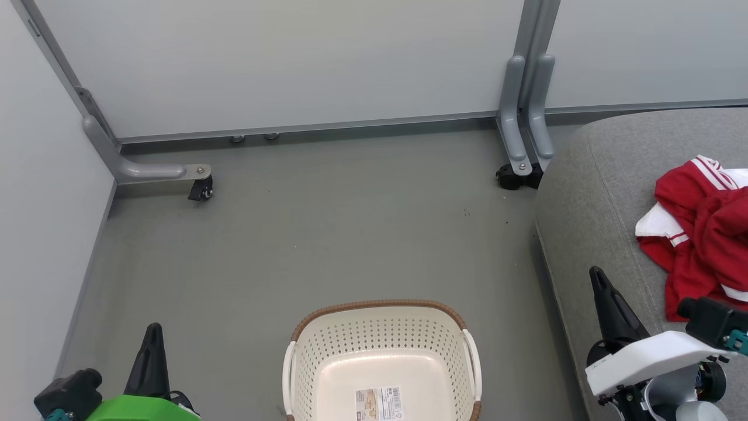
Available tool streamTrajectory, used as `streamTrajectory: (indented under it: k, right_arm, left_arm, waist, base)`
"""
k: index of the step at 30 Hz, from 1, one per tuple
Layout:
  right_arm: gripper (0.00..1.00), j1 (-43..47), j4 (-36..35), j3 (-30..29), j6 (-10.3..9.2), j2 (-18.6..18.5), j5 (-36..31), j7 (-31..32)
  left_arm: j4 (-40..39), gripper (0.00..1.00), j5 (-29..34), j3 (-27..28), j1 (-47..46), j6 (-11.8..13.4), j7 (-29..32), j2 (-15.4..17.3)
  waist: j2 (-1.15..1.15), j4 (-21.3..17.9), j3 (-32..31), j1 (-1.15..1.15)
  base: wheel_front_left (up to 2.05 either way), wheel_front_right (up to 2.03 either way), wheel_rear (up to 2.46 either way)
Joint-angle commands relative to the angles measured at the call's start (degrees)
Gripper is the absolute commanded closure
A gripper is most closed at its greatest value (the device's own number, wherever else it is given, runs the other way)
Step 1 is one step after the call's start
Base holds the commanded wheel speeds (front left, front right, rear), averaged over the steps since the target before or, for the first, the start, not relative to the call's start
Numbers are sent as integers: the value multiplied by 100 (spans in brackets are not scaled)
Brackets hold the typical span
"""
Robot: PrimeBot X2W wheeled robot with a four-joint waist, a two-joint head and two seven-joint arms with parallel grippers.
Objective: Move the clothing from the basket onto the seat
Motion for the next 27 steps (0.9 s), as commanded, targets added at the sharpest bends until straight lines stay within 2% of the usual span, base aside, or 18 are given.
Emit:
streamTrajectory:
  k: [1,27]
  right_arm:
    - [100,-172,-11,-10,-1,-54,260,-7]
    - [100,-481,527,-76,-3,-104,2408,46]
  left_arm:
    - [-96,100,-235,49,-203,-19,50,23]
    - [-100,100,-2265,202,-461,-50,573,-123]
  waist:
    - [0,1,2,0]
    - [0,9,43,0]
  base:
    - [0,0,0]
    - [0,0,0]
